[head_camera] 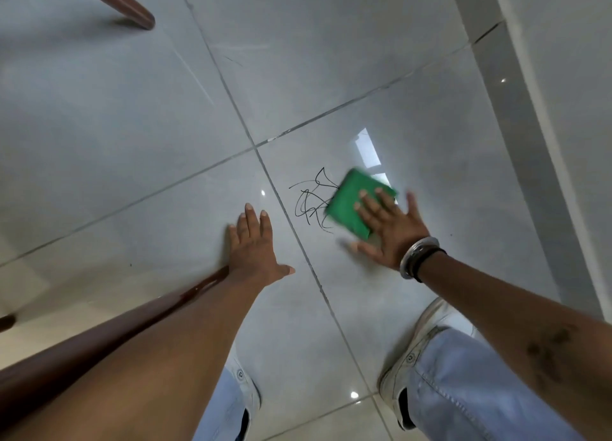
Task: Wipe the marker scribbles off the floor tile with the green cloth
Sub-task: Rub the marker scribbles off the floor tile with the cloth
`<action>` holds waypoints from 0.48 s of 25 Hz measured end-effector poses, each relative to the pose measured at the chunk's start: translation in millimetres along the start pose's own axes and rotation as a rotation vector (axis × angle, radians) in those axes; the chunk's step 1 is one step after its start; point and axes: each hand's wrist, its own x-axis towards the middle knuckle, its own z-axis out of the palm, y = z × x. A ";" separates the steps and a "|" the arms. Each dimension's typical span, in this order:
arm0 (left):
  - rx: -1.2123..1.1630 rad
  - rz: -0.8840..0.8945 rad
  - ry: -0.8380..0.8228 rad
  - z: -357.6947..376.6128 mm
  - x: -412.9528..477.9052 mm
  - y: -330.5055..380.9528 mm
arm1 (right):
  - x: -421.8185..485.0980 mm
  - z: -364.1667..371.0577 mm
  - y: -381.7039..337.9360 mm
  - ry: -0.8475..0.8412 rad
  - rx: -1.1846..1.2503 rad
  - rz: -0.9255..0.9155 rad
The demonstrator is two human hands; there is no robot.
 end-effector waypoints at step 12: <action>0.090 0.039 -0.072 -7.0 -0.2 -8.8 | 20.7 -17.1 -39.5 -0.033 0.372 0.527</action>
